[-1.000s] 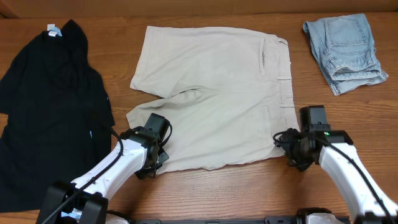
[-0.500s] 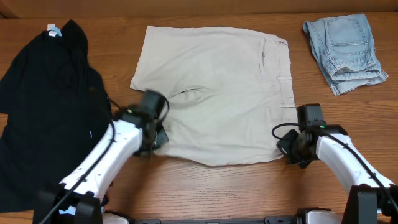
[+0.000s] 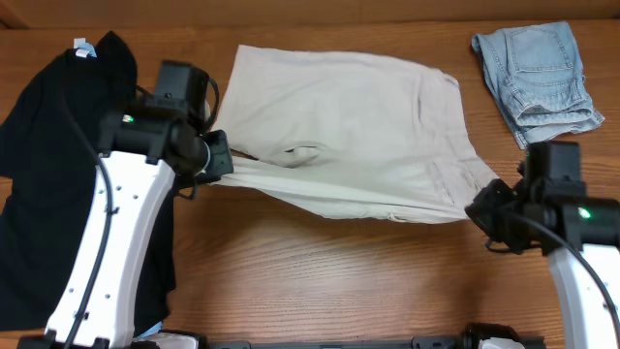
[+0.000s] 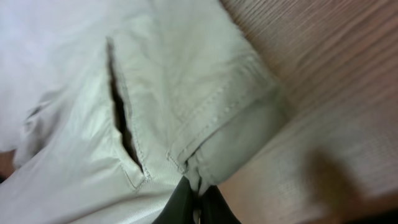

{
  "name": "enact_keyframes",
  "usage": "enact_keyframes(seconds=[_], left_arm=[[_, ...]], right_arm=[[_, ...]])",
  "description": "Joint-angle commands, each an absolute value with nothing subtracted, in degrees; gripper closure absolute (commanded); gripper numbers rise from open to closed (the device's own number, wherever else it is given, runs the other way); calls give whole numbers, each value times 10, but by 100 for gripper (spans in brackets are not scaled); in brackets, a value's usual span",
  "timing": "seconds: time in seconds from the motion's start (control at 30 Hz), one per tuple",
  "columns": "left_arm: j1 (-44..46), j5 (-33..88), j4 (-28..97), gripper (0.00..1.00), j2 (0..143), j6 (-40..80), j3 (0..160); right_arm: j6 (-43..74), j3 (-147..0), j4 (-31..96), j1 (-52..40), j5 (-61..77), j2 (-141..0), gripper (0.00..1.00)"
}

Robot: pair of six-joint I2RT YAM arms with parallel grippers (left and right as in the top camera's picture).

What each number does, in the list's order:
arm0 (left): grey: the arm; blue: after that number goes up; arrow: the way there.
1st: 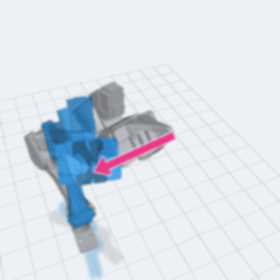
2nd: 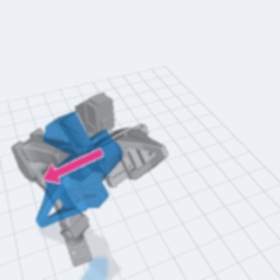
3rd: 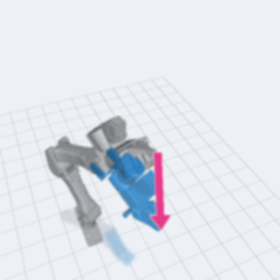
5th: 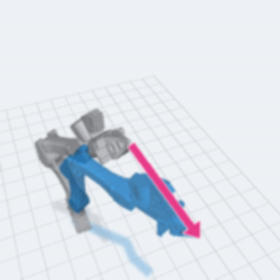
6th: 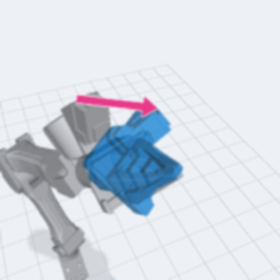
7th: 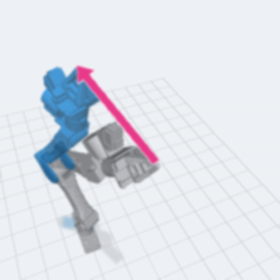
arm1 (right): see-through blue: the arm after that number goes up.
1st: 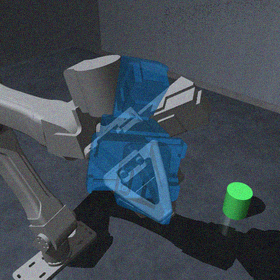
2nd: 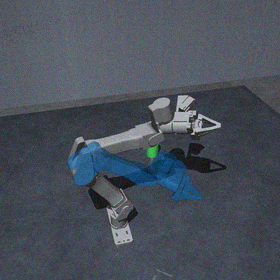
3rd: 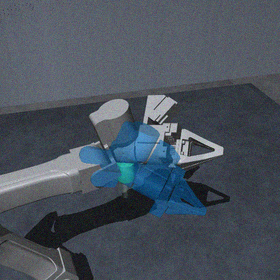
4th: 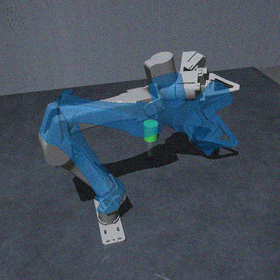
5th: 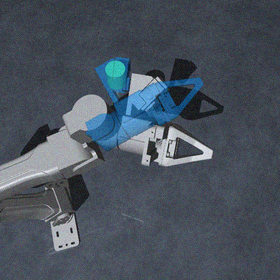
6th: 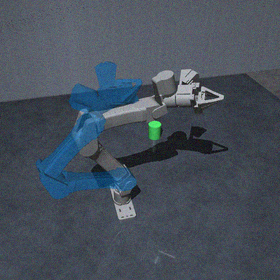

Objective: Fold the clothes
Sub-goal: 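Lift the pants with both grippers and fold them upward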

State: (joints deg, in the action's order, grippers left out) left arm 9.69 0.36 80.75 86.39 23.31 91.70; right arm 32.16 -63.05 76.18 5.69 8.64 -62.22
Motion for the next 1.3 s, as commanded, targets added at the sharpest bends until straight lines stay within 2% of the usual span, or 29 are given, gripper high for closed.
enact_keyframes(seconds=[0.0, 0.27, 0.47, 0.77, 0.8, 1.13, 1.2, 1.27], left_arm=[[77, -101, 850, 96, 861, 197, 988], [79, -87, 895, 96, 861, 175, 1000], [79, -90, 827, 96, 871, 176, 961], [79, -97, 561, 96, 908, 178, 827], [79, -103, 503, 96, 927, 181, 814], [80, -134, 238, 96, 1061, 194, 810], [81, -128, 197, 92, 1086, 196, 810], [83, -121, 153, 86, 1115, 198, 810]], right_arm=[[299, -669, 809, 72, 17, -583, 96], [295, -679, 869, 72, 25, -531, 96], [287, -679, 811, 72, 24, -560, 96], [252, -679, 623, 72, 26, -707, 96], [250, -679, 577, 72, 27, -745, 96], [237, -679, 362, 69, 27, -927, 96], [237, -679, 327, 67, 27, -961, 94], [237, -679, 293, 64, 27, -992, 86]])
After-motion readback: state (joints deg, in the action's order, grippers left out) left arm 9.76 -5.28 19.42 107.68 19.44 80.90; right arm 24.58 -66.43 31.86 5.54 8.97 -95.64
